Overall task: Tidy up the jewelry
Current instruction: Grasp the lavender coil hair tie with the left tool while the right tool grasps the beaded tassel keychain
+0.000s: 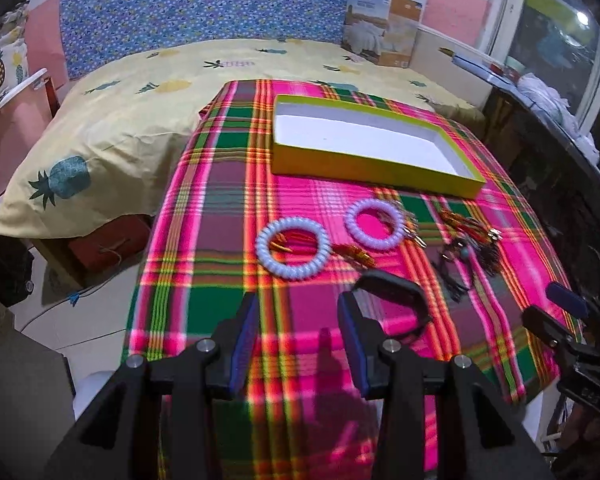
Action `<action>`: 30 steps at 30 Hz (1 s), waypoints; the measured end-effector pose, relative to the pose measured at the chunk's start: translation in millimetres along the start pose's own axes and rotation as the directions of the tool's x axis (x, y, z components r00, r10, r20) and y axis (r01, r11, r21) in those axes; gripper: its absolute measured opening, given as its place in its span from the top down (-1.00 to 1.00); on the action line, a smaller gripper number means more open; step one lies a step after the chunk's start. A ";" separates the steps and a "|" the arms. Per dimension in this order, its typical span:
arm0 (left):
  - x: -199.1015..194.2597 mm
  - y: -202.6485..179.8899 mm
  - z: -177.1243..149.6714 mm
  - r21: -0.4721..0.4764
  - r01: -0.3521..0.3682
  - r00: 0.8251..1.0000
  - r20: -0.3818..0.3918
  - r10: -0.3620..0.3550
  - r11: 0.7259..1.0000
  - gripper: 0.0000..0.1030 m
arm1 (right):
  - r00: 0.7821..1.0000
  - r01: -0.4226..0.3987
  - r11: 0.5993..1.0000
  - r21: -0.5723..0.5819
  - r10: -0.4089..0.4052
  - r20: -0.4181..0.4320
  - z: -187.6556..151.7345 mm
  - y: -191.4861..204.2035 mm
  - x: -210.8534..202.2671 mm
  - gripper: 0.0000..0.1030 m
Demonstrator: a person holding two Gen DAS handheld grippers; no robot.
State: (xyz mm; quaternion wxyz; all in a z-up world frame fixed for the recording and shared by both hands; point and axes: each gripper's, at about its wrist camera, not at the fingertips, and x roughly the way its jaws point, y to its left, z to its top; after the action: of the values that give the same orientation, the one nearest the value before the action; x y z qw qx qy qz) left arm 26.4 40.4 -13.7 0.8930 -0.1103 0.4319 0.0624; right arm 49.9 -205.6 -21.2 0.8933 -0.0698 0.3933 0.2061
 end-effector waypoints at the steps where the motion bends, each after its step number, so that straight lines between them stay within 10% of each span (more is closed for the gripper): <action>1: 3.1 1.7 2.2 -0.001 -0.010 1.000 0.000 0.010 1.000 0.17 | 1.000 -0.001 1.000 0.003 0.001 0.001 0.8 -1.4 1.6 -0.41; 30: 49.5 10.0 22.5 0.061 -0.124 0.992 -0.008 0.124 0.990 0.79 | 0.996 0.022 1.000 0.003 -0.022 -0.083 26.9 -34.3 70.0 0.16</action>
State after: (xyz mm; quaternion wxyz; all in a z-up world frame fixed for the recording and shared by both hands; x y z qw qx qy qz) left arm 72.0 56.6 -40.5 0.8877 -0.0564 0.4450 0.1039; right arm 125.0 -207.0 -55.4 0.8786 -0.0809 0.4295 0.1924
